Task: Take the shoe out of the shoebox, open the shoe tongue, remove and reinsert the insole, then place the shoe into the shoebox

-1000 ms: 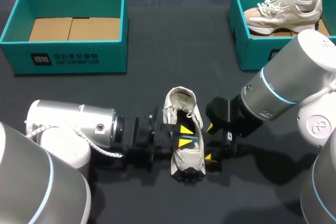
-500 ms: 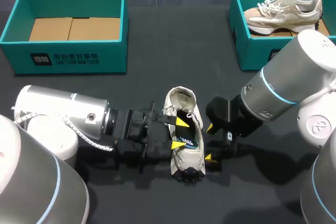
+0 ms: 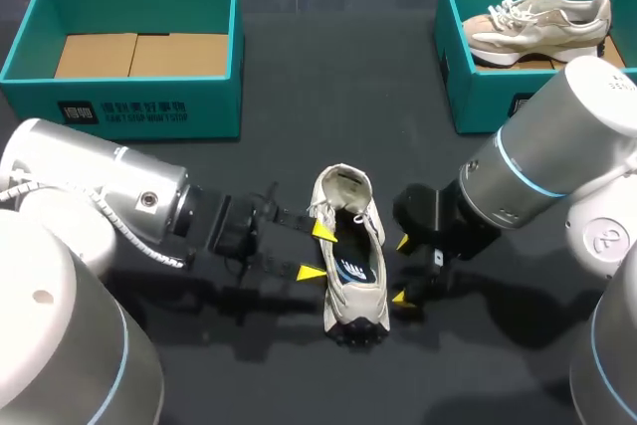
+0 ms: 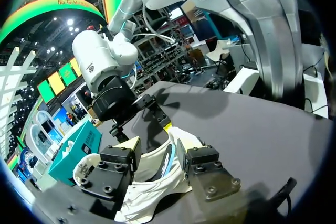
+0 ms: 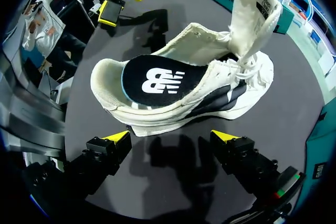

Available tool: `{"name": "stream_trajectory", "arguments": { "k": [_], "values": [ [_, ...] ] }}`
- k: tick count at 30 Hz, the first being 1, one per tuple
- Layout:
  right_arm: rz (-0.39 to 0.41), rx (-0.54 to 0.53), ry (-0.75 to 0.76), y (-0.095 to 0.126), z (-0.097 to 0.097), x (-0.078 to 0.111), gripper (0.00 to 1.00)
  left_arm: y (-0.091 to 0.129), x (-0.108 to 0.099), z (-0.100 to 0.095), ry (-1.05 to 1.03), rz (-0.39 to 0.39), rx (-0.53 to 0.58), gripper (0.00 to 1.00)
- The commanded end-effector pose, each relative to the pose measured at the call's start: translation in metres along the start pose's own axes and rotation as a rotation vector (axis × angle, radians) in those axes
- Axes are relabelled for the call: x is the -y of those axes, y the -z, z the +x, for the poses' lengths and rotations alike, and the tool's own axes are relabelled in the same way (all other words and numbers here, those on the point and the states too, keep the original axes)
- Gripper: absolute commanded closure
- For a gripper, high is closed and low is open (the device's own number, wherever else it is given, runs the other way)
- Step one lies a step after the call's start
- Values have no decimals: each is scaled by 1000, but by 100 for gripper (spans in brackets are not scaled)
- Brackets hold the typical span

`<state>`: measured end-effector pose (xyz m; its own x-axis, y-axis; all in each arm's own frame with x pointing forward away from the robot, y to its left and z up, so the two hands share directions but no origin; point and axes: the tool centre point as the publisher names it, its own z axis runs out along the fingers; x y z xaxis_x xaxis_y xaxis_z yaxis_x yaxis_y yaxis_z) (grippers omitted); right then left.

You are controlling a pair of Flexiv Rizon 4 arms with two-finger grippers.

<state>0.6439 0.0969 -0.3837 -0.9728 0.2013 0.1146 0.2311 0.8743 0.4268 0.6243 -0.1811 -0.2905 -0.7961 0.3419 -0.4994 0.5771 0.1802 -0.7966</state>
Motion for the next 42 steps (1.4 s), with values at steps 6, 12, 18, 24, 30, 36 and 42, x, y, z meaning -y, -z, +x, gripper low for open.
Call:
{"name": "stream_trajectory", "arguments": {
  "k": [6,12,18,24,30,36,42],
  "values": [
    [7,48,-31,61,-10,51,0,30,5,-9,-14,-20,-168,58],
    [12,29,-54,64,-12,56,0,41,8,-19,-33,-62,-259,60],
    [12,29,-54,64,-12,56,0,52,11,-28,-59,-100,-389,87],
    [6,39,-70,73,-18,71,0,71,5,-37,-42,-197,-509,100],
    [26,94,-125,98,-38,110,0,76,3,-40,-2,-226,-492,100],
    [26,94,-125,98,-38,110,0,76,3,-40,-2,-226,-492,100],
    [26,94,-125,98,-38,110,0,49,-7,-37,-103,-279,-604,100]
  ]
}}
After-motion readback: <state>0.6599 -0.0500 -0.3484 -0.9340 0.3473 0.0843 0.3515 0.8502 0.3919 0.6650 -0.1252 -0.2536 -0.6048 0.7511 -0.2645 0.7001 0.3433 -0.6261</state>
